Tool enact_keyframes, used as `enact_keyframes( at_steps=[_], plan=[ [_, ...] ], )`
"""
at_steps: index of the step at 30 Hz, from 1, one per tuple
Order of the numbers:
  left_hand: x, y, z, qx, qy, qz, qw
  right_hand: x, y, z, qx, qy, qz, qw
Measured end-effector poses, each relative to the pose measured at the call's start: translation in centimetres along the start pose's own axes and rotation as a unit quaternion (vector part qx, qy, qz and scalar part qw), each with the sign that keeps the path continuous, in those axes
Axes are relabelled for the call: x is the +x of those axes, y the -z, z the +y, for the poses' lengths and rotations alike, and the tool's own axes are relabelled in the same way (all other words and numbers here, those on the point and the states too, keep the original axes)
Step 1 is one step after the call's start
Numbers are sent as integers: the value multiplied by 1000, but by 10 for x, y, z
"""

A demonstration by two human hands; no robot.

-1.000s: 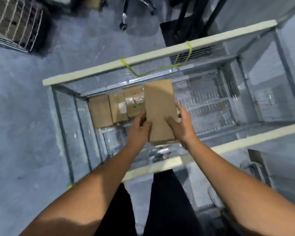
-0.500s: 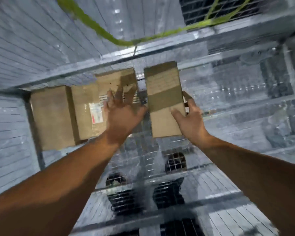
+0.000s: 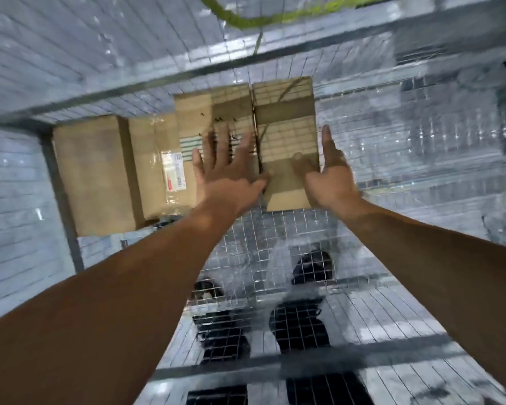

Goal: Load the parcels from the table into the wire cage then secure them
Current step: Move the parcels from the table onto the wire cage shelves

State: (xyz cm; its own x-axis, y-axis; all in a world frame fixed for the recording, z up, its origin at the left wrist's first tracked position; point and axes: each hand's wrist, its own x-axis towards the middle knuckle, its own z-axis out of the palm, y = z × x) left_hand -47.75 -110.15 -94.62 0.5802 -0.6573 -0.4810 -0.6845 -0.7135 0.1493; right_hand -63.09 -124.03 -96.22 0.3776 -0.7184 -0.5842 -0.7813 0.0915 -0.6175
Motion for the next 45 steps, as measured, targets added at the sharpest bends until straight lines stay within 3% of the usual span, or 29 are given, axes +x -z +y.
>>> enact_keyframes(
  at_steps=[4,7,11,19,25,30,34,39,45],
  plan=[
    [-56,74,3,48,-26,8,998,-65,55,-54,25,41,-5,999],
    [-115,135,15,-10,-64,-25,998,-137,103,-97,38,45,-12,998],
    [-197,221,39,-158,-100,14,982,-243,171,-141,2,47,58,997],
    [-345,346,84,-246,-236,-14,940,-490,231,-165,60,-49,257,963],
    [-455,375,160,-308,-298,-86,899,-653,256,-146,184,-155,449,861],
    [-551,359,260,-250,-469,-153,833,-760,295,-97,214,-193,551,783],
    [-632,335,329,-203,-547,-222,781,-836,317,-55,256,-210,630,702],
    [-721,301,395,-128,-628,-265,720,-910,327,-4,285,-239,686,626],
    [-788,268,440,-109,-633,-326,694,-959,332,44,325,-279,714,554]
  ],
)
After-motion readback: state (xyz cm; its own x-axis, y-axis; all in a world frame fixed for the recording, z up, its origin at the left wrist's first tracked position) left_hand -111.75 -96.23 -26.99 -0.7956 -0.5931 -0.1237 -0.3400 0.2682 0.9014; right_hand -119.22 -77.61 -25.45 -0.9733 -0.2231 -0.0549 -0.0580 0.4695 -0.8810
